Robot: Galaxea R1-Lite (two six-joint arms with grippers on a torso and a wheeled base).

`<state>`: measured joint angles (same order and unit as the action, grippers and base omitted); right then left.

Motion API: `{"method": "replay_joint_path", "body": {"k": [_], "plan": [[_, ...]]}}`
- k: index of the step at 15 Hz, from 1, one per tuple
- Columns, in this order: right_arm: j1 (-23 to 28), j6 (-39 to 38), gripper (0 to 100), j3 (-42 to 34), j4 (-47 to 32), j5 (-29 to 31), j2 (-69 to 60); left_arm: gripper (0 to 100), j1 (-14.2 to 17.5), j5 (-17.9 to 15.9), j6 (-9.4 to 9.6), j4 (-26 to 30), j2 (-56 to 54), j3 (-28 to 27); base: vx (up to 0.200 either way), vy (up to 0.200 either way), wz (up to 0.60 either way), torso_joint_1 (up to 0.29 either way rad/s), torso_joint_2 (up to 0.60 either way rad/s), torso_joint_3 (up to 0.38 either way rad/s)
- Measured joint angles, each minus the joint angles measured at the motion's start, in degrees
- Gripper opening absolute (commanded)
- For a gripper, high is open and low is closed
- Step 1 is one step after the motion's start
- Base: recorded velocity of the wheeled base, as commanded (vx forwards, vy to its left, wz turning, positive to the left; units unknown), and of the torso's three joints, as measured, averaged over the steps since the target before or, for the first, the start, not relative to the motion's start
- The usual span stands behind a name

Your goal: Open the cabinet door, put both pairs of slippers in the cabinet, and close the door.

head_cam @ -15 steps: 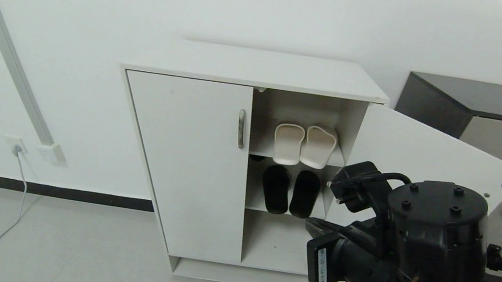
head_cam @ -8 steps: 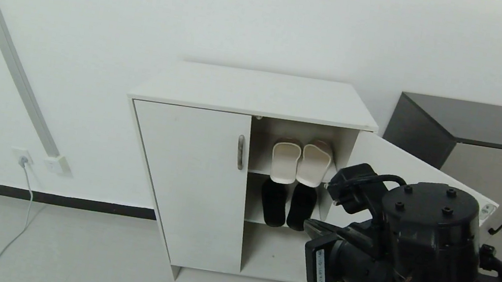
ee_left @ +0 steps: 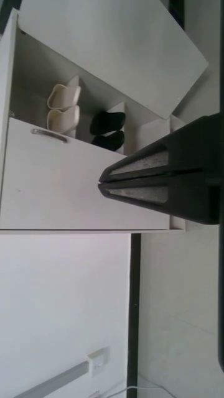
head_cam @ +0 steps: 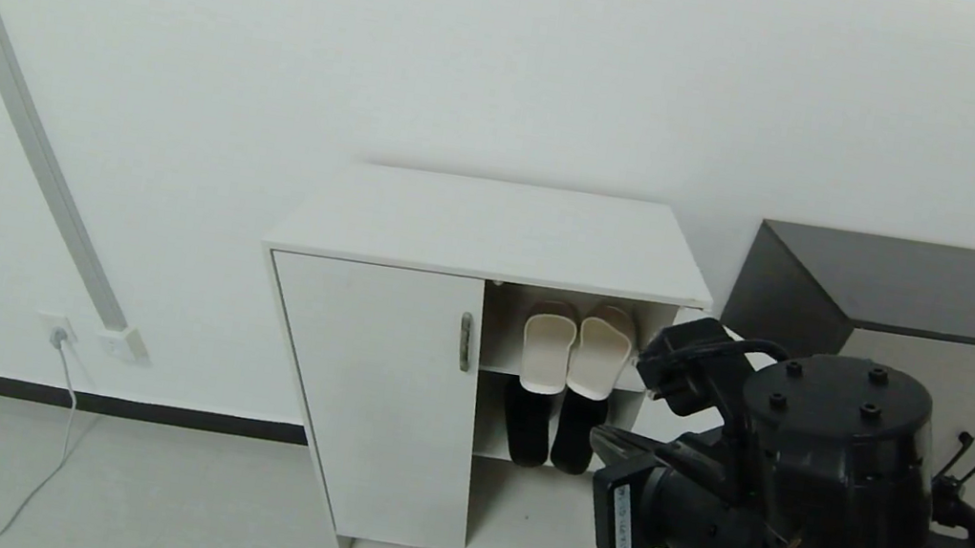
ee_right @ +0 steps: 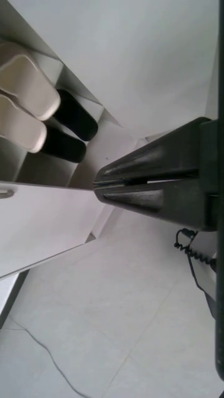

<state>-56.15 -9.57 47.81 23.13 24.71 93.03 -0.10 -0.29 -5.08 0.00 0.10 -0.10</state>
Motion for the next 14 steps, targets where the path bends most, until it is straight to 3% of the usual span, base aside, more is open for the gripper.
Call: {"method": "replay_joint_path", "body": {"k": [7, 14], "plan": [[0.34, -0.04, 0, -0.02, 0.09, -0.06, -0.09, 0, 0.00, 0.00, 0.02, 0.00, 0.00, 0.00, 0.000, 0.000, 0.00, 0.245, -0.55, -0.308], [0.45, -0.02, 0, -0.38, 0.22, -0.28, -0.20, 0, -0.01, -0.02, 0.00, 0.00, 0.00, 0.00, 0.000, 0.000, 0.00, 0.015, -0.03, -0.017]]}}
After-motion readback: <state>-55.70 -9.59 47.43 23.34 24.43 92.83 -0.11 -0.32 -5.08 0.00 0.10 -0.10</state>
